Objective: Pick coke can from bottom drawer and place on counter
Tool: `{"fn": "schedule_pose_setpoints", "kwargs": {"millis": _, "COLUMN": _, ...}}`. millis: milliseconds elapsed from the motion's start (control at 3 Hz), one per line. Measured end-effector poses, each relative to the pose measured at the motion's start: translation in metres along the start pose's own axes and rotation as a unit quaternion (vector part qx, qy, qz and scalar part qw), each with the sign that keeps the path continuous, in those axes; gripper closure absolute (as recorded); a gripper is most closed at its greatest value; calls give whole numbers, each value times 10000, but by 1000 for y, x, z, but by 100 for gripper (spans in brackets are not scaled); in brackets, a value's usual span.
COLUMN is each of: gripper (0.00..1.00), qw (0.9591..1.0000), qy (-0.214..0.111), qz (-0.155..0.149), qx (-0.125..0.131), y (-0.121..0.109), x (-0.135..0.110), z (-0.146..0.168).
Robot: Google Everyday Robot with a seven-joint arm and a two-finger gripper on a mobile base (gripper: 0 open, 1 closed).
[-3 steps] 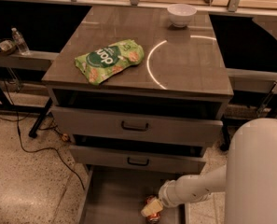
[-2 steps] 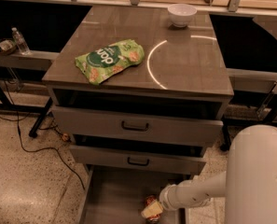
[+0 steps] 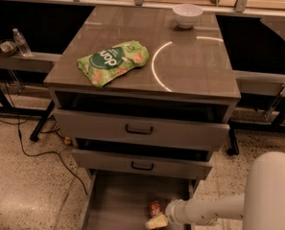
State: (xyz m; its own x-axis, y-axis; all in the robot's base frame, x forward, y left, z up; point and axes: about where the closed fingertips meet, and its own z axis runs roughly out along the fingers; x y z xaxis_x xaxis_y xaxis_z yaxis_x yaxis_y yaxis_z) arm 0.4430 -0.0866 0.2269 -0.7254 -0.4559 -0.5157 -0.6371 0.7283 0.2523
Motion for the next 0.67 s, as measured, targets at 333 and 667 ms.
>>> {"fn": "schedule_pose_setpoints", "kwargs": {"millis": 333, "gripper": 0, "qw": 9997, "qy": -171, "qz": 150, "qx": 1, "y": -6, "x": 14, "z": 19}}
{"fn": "schedule_pose_setpoints", "kwargs": {"millis": 667, "gripper": 0, "qw": 9995, "qy": -82, "qz": 227, "qx": 183, "y": -8, "x": 37, "z": 50}}
